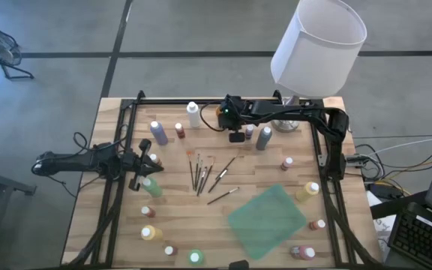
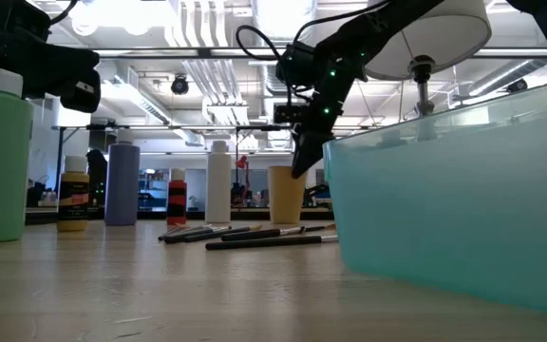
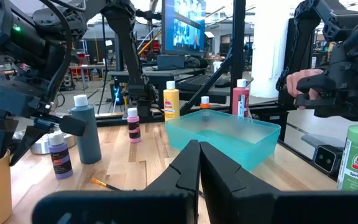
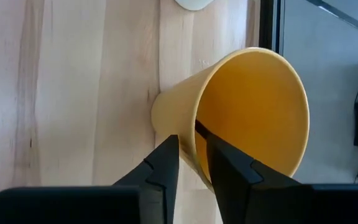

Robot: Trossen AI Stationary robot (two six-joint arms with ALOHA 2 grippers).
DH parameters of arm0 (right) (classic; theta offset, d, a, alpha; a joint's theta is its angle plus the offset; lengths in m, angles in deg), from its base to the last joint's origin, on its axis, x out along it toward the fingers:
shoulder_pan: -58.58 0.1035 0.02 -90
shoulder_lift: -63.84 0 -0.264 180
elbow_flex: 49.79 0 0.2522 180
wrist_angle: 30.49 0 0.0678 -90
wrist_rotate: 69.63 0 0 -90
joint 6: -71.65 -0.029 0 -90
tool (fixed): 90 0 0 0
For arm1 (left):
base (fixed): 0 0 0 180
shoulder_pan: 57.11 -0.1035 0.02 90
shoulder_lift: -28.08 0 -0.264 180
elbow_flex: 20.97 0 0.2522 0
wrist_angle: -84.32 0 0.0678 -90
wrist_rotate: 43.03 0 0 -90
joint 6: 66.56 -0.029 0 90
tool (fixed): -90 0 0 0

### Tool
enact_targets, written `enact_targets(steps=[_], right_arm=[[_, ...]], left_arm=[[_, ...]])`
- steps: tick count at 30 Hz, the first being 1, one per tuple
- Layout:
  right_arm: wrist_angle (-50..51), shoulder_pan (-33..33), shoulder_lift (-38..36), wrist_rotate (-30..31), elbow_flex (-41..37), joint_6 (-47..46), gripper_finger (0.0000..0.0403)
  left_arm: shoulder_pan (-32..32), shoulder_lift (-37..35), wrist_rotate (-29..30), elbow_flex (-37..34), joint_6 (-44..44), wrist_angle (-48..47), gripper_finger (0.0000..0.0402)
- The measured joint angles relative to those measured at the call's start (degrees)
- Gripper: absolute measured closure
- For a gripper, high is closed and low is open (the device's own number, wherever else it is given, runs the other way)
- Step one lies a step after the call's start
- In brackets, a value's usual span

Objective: Pick & Place Paint Supplies
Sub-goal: Adjust the yellow cup

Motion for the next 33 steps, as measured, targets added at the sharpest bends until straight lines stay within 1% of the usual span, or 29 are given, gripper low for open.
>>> enact_targets(steps=[8, 12, 18, 26, 30, 33], right_arm=[[3.3, 0.0, 0.0, 0.3, 0.0, 0.4, 0.0376], [3.6, 0.0, -0.1, 0.4, 0.0, 0.7, 0.0391], [4.2, 0.1, -1.2, 0.3, 0.1, 1.1, 0.0393], [10.5, 0.5, -4.6, -0.9, 0.5, 0.8, 0.0394], [14.0, 0.5, -4.3, -6.4, 4.7, -0.2, 0.0394], [19.3, 0.5, -2.7, -7.1, 9.5, -0.5, 0.0394]], left_arm=[[0.0, 0.0, 0.0, 0.0, 0.0, 0.0, 0.0388], [0.0, 0.0, 0.0, 0.0, 0.0, 0.0, 0.0388], [0.0, 0.0, 0.0, 0.0, 0.0, 0.0, 0.0388], [0.0, 0.0, 0.0, 0.0, 0.0, 0.0, 0.0388], [0.0, 0.0, 0.0, 0.0, 0.0, 0.0, 0.0388], [0.0, 0.0, 0.0, 0.0, 0.0, 0.0, 0.0388]])
